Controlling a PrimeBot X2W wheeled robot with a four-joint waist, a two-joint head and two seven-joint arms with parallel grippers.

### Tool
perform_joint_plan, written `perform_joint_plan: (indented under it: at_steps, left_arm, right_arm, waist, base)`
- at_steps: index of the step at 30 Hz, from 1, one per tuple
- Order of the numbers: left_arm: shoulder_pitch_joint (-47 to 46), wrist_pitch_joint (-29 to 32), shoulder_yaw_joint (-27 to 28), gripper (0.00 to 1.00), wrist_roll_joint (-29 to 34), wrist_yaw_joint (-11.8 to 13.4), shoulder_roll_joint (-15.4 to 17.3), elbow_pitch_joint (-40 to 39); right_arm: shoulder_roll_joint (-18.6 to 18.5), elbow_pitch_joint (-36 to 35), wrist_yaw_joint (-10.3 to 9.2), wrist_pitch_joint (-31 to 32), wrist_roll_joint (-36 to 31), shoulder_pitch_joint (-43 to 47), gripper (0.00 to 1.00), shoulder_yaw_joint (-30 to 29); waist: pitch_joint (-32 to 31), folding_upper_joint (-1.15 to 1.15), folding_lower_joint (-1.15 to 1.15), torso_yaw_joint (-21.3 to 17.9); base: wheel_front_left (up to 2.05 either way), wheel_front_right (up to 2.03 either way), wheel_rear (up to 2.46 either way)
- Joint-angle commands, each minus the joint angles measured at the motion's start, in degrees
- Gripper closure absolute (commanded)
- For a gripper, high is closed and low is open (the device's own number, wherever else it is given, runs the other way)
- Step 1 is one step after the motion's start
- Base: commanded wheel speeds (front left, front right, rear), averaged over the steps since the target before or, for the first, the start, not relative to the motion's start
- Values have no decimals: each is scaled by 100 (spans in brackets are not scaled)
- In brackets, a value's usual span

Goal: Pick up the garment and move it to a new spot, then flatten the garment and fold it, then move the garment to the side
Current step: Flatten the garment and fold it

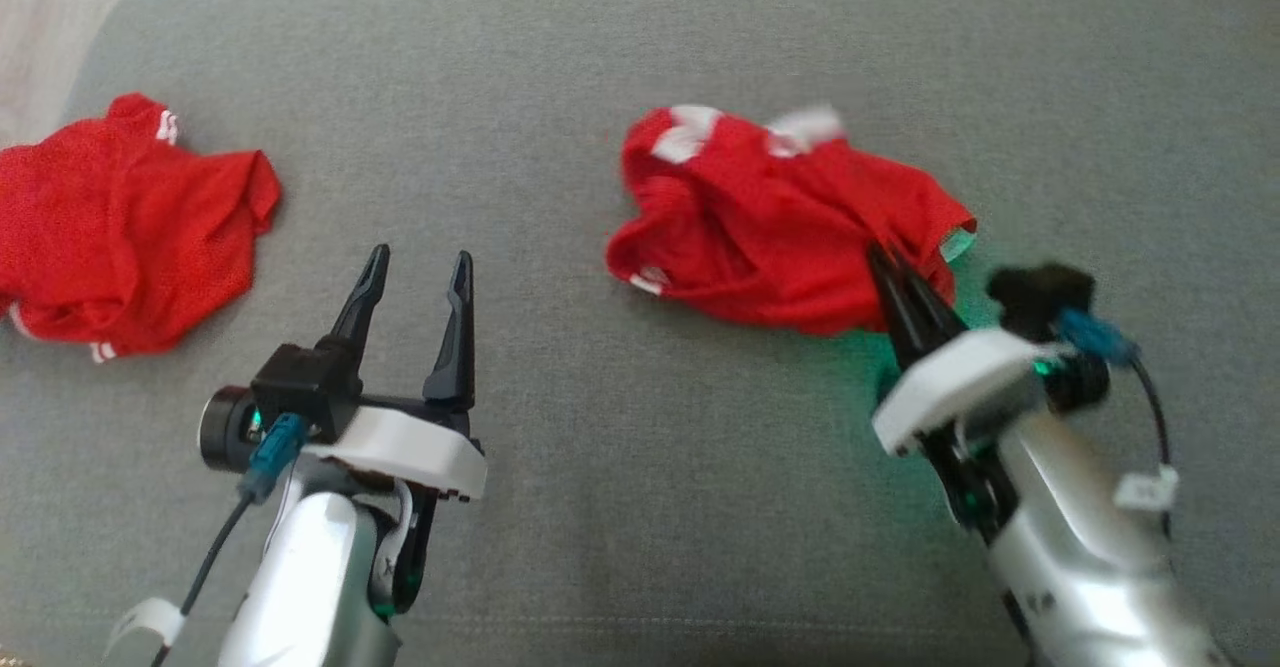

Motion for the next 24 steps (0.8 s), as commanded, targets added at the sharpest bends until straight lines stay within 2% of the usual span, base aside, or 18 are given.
perform_joint_plan:
  at_steps: [1, 7, 8, 9, 10, 15, 24]
  left_arm:
    - [-119, -71, 224, 0, 66, -10, 63, -184]
    - [-170, -71, 192, 0, 110, -56, 57, -172]
    - [-175, -71, 190, 0, 117, -57, 55, -174]
    - [-178, -71, 189, 0, 124, -58, 54, -175]
    - [-178, -71, 189, 0, 129, -58, 53, -176]
    - [-143, -71, 217, 0, 156, -56, 72, -159]
    - [-11, -71, 260, 0, 210, -21, 141, -139]
  right_arm:
    - [53, -279, -4, 39, 127, 132, 100, -73]
    - [139, -707, -4, 306, 267, 886, 100, -714]
    - [162, -764, -4, 320, 245, 967, 94, -791]
    - [186, -836, -4, 315, 226, 1035, 57, -855]
    - [211, -920, -4, 296, 213, 1096, 0, -921]
    - [257, -1523, -4, 50, -254, 1290, 0, -1241]
    - [251, -3031, -4, 1, -1775, 1545, 0, -1745]
  waist:
    - [19, 0, 0, -53]
    - [88, 0, 0, -140]
    - [98, 0, 0, -150]
    - [105, 0, 0, -160]
    - [111, 0, 0, -170]
    - [58, 0, 0, -250]
    - [-203, 0, 0, -391]
  base:
    - [0, 0, 0]
    - [0, 0, 0]
    - [0, 0, 0]
    - [0, 0, 0]
    - [0, 0, 0]
    - [0, 0, 0]
    - [0, 0, 0]
